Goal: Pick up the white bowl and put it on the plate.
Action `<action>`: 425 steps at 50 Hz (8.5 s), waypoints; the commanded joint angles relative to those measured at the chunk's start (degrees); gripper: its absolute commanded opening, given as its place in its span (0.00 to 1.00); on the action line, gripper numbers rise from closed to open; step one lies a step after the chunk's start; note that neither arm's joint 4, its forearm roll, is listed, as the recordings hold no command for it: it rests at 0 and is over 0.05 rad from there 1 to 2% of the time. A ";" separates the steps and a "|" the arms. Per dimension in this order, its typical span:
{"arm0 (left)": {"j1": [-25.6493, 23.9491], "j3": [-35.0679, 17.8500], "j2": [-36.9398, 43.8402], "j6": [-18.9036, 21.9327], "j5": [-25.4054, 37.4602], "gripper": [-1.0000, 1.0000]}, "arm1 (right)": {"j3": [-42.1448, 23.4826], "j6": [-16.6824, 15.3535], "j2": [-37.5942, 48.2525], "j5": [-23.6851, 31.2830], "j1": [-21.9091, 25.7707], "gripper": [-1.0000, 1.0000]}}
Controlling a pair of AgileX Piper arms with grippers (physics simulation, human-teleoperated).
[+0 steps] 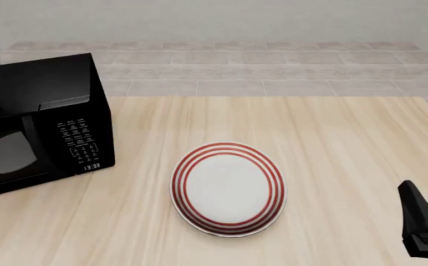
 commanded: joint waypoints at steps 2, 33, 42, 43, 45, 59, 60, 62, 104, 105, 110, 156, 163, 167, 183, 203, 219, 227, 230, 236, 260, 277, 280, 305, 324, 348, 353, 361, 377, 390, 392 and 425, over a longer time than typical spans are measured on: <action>-1.76 -0.60 -6.08 -1.27 5.03 0.00 | 0.04 -0.11 -0.24 0.23 -0.14 1.00; -19.61 0.92 -15.08 -5.49 10.78 0.00 | 0.04 -0.12 -0.24 0.23 -0.12 1.00; -24.40 2.15 -17.50 -4.26 11.56 0.00 | 0.04 -0.12 -0.27 0.24 -0.13 1.00; -25.49 2.56 -18.07 -3.91 11.62 0.00 | 0.04 -0.13 -0.25 0.23 -0.13 1.00; -26.88 3.31 -18.90 -3.21 11.47 0.00 | 0.04 -0.11 -0.23 0.23 -0.13 1.00; -36.72 1.11 -18.80 -7.04 12.99 0.00 | 0.04 -0.12 -0.26 0.24 -0.12 1.00; -37.82 0.98 -18.66 -7.59 13.10 0.00 | 0.04 -0.12 -0.25 0.23 -0.13 1.00; -38.58 1.13 -18.59 -7.22 12.57 0.00 | 0.04 -0.13 -0.25 0.23 -0.13 1.00; -55.78 0.29 -6.59 -12.60 -0.07 0.00 | 0.04 -0.12 -0.25 0.23 -0.14 1.00; -56.40 -0.25 -6.39 -13.62 0.24 0.00 | 0.04 -0.12 -0.25 0.24 -0.14 1.00; -56.32 2.00 -5.79 -12.43 -2.32 0.00 | 0.04 -0.13 -0.23 0.23 -0.13 1.00; -64.26 9.79 -2.02 -17.85 -11.02 0.00 | 0.04 -0.12 -0.26 0.24 -0.13 1.00; -64.49 10.49 -1.10 -18.08 -12.16 0.00 | 0.04 -0.12 -0.24 0.23 -0.12 1.00; -64.65 10.51 -0.60 -18.20 -12.56 0.00 | 0.04 -0.11 -0.25 0.23 -0.13 1.00; -65.42 11.82 3.13 -19.28 -15.98 0.00 | 0.04 -0.12 -0.25 0.23 -0.13 1.00; -66.26 12.05 6.70 -20.74 -18.41 0.00 | 0.04 -0.12 -0.25 0.23 -0.13 1.00; -66.84 11.42 9.10 -21.90 -20.17 0.00 | 0.04 -0.12 -0.23 0.23 -0.13 1.00; -67.52 10.87 10.49 -22.32 -20.98 0.00 | 0.04 -0.12 -0.27 0.24 -0.13 1.00; -67.67 10.54 10.95 -23.38 -21.30 0.00 | 0.04 -0.12 -0.23 0.22 -0.12 1.00; -67.66 10.89 13.15 -23.99 -22.64 0.00 | 0.04 -0.11 -0.24 0.23 -0.13 1.00; -68.13 11.01 14.81 -26.57 -23.53 0.00 | 0.04 -0.12 -0.24 0.23 -0.12 1.00; -68.73 11.65 17.06 -27.05 -26.04 0.00 | 0.04 -0.13 -0.23 0.23 -0.13 1.00; -68.49 11.57 17.76 -27.41 -26.36 0.00 | 0.04 -0.11 -0.26 0.24 -0.13 1.00; -69.24 11.71 21.29 -28.91 -28.35 0.00 | 0.04 -0.12 -0.26 0.24 -0.14 1.00; -69.99 12.79 23.85 -29.92 -30.17 0.00 | 0.04 -0.11 -0.22 0.22 -0.12 1.00; -70.38 12.63 26.25 -30.51 -31.02 0.00 | 0.04 -0.13 -0.25 0.23 -0.13 1.00; -70.28 12.51 26.75 -30.33 -30.97 0.00 | 0.04 -0.12 -0.23 0.22 -0.13 1.00; -70.33 12.60 27.52 -30.25 -31.37 0.00 | 0.04 -0.12 -0.24 0.23 -0.12 1.00; -69.99 12.16 29.08 -29.80 -31.54 0.00 | 0.04 -0.11 -0.26 0.24 -0.13 1.00; -70.32 11.56 31.00 -30.26 -31.39 0.00 | 0.04 -0.11 -0.24 0.23 -0.14 1.00; -70.38 11.54 31.07 -30.19 -31.31 0.00 | 0.04 -0.12 -0.22 0.22 -0.13 1.00; -70.78 10.76 31.92 -30.25 -29.67 1.00 | 0.04 -0.13 -0.25 0.23 -0.12 1.00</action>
